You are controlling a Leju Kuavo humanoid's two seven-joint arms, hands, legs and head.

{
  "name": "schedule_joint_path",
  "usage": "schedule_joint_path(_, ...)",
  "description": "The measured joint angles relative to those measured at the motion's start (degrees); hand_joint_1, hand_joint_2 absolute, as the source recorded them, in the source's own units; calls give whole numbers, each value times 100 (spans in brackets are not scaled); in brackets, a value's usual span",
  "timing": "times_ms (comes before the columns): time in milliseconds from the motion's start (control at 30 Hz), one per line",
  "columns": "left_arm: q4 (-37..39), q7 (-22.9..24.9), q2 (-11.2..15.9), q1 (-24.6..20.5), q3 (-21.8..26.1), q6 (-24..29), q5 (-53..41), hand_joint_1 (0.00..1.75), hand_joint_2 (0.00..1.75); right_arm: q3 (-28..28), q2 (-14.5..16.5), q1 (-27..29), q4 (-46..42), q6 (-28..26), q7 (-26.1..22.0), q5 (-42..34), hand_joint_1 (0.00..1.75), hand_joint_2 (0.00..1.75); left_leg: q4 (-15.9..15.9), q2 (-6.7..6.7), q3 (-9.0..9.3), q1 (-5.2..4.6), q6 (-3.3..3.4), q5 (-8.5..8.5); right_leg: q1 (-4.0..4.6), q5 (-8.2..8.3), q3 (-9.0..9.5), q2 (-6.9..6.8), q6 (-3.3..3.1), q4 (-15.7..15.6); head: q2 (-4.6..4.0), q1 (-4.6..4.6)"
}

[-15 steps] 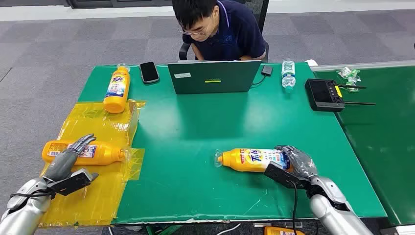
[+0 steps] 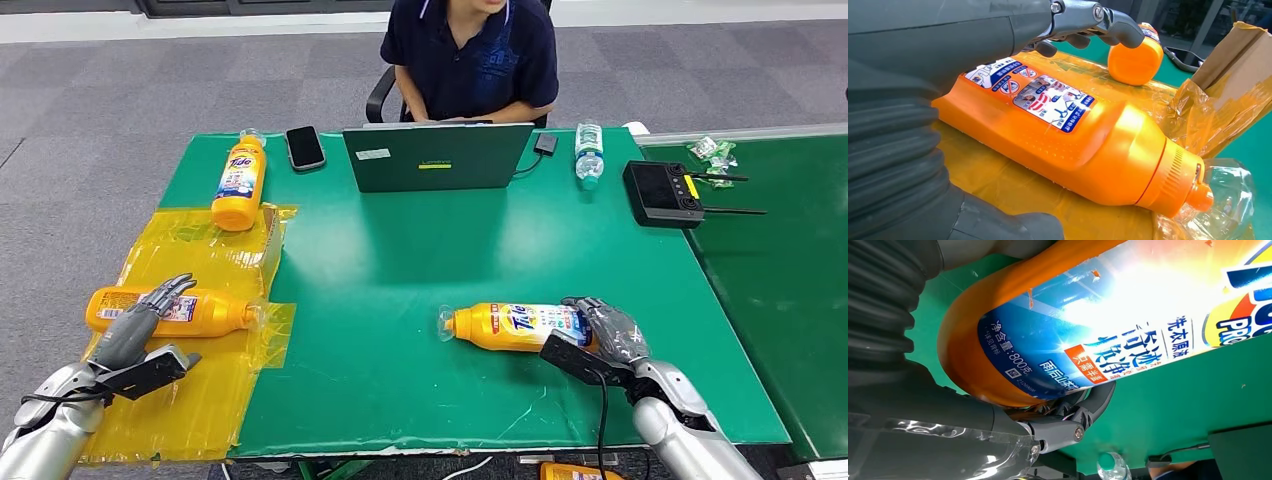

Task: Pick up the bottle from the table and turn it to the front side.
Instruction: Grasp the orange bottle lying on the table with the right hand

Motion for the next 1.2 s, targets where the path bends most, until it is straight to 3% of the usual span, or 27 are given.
schedule_joint_path(467, -1, -13, -5, 3, 0, -2, 18, 0, 175, -2, 23, 0, -2, -35, -54, -58, 175, 175, 0, 0, 0, 0, 0, 0, 0, 0, 1, 0, 0, 0, 0, 1)
schedule_joint_path(533, -29, -37, -55, 40, 0, 10, 100, 0, 175, -42, 225, 26, -9, -238, -246, -269, 175, 175, -1, 1, 0, 3, 0, 0, 2, 0, 3, 0, 0, 2, 0, 2)
schedule_joint_path(600, -94, -42, -158, 128, 0, 45, 173, 0, 175, -86, 615, 63, -27, -547, -378, -417, 175, 175, -2, 13, 1, 4, -1, 0, 3, 1, -3, 14, -2, 4, 0, 2)
schedule_joint_path(733, -207, -25, -341, 234, 0, 73, 181, 0, 175, -84, 1242, 131, -70, -731, -373, -427, 175, 175, -1, 7, -6, 4, -4, 4, 3, 0, -15, 10, -5, 10, 0, 1)
schedule_joint_path(1067, -196, -45, -520, 188, 0, 30, 128, 0, 175, -133, 1859, 81, -111, -831, -560, -670, 175, 175, 0, 0, -12, 0, -5, 8, 1, 1, -16, 1, -5, 12, 0, 1)
schedule_joint_path(1200, -183, -46, -552, 169, 0, 20, 115, 0, 175, -133, 1927, 64, -122, -842, -568, -707, 175, 175, 1, -1, -12, 0, -5, 9, 1, 2, -15, 1, -4, 12, 0, 2)
